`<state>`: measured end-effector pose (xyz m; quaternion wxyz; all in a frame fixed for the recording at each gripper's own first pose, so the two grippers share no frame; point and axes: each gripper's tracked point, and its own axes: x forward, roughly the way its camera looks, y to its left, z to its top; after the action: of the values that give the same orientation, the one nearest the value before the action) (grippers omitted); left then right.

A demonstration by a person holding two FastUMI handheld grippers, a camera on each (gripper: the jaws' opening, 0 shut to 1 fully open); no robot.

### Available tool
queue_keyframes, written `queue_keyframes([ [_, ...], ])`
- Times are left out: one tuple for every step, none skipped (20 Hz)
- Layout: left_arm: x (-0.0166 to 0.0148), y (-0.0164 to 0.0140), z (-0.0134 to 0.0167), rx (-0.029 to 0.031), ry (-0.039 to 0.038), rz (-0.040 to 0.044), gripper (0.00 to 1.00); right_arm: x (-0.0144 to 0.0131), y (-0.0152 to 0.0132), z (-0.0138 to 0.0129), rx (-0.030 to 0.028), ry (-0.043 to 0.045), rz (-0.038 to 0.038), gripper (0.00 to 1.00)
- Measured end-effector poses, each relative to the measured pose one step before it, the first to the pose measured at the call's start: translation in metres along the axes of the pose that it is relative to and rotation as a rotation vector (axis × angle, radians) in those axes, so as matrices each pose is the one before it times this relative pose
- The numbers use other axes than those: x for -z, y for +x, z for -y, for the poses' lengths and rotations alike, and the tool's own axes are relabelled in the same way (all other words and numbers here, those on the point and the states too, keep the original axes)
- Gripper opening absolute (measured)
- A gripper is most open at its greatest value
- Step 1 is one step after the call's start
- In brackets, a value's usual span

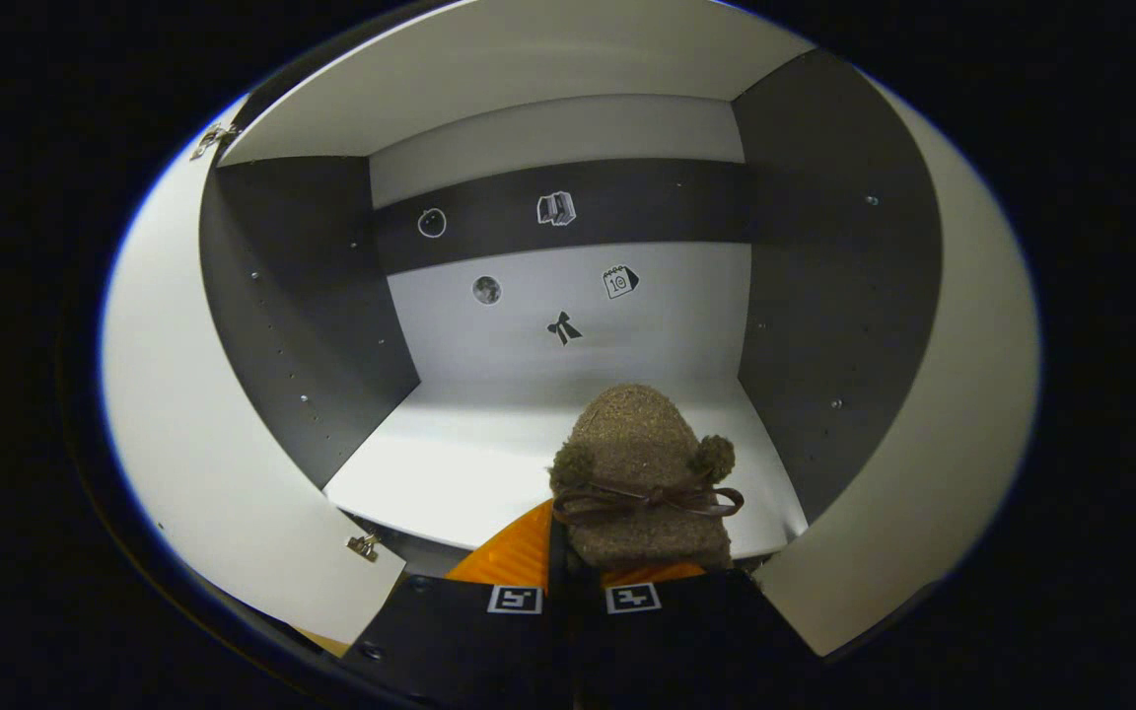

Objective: Grab one shoe with the right hand and put it into the shoe cabinet, grab the other shoe with the left hand and put it into the shoe cabinet; then close the right door with the right hand and the left door with the left hand.

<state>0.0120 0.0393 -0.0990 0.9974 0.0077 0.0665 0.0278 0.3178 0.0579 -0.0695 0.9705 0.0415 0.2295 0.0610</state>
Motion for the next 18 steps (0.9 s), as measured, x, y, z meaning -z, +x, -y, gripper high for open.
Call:
queue_keyframes([
  [-0.00024,0.00001,-0.00011,-0.00075,0.00287,0.00263,0.95,-0.00551,0.01252,0.00164,0.00887,-0.00539,0.00052,0.09],
  [-0.00040,-0.00066,-0.00004,-0.00025,0.00253,0.00008,0.95,-0.00461,0.01241,0.00113,0.00776,-0.00087,0.00396,0.09],
  [0.00087,0.00035,0.00039,0.00010,0.00007,-0.00071,0.95,-0.00455,0.01026,0.00003,0.00254,0.00283,0.00533,0.09],
  [0.00104,-0.00030,0.00047,0.00128,-0.00041,-0.00207,0.95,-0.00514,0.01193,0.00014,0.00255,0.00587,0.01179,0.08],
  [0.00178,-0.00116,0.00063,0.00148,-0.00004,-0.00297,0.95,-0.00388,0.00963,0.00035,0.00523,0.00468,0.01441,0.09],
  [0.00148,-0.00075,0.00058,0.00322,0.00033,-0.00423,0.95,-0.00443,0.01138,0.00183,0.01023,-0.00119,0.02143,0.09],
  [0.00245,-0.00082,-0.00016,0.00049,0.00022,-0.00433,0.95,-0.00206,0.00859,0.00167,0.00834,-0.00602,0.01448,0.09],
  [0.00225,-0.00107,-0.00067,-0.00117,0.00067,-0.00686,0.95,-0.00020,0.00880,0.00253,0.01321,-0.01178,0.00836,0.09],
  [0.00411,-0.00169,-0.00072,-0.00239,0.00025,-0.00888,0.95,0.00160,0.00733,0.00150,0.00874,-0.00864,0.00207,0.08],
  [0.00254,-0.00110,-0.00162,-0.00405,-0.00092,-0.00813,0.95,0.00196,0.00634,-0.00010,0.00419,-0.00425,-0.00046,0.08],
  [0.00342,-0.00054,-0.00142,-0.00340,-0.00183,-0.00885,0.95,0.00198,0.00723,-0.00032,-0.00109,-0.00152,-0.00101,0.08],
  [0.00220,-0.00001,-0.00151,-0.00410,-0.00187,-0.00754,0.95,0.00258,0.00516,0.00000,0.00402,-0.00038,-0.00268,0.08],
  [0.00263,-0.00045,-0.00086,-0.00300,-0.00146,-0.00717,0.95,0.00176,0.00519,0.00095,0.00730,-0.00804,-0.00196,0.08],
  [0.00109,0.00076,-0.00109,-0.00289,-0.00017,-0.00518,0.95,0.00146,0.00313,0.00198,0.01425,-0.00921,-0.00199,0.08],
  [0.00129,0.00096,-0.00057,-0.00142,0.00007,-0.00304,0.95,0.00248,0.00684,0.00047,0.00763,-0.00123,-0.00531,0.10],
  [-0.00018,0.00119,-0.00045,-0.00140,0.00031,-0.00086,0.95,0.00197,0.00208,0.00095,0.00614,0.00238,-0.00517,0.10],
  [-0.00023,0.00138,-0.00002,0.00167,-0.00075,0.00037,0.95,0.00235,0.00230,0.00063,0.00507,0.00557,-0.01265,0.12],
  [-0.00109,0.00149,0.00033,0.00095,-0.00104,0.00097,0.95,0.00428,0.00501,0.00180,0.00936,0.01072,-0.01597,0.12],
])
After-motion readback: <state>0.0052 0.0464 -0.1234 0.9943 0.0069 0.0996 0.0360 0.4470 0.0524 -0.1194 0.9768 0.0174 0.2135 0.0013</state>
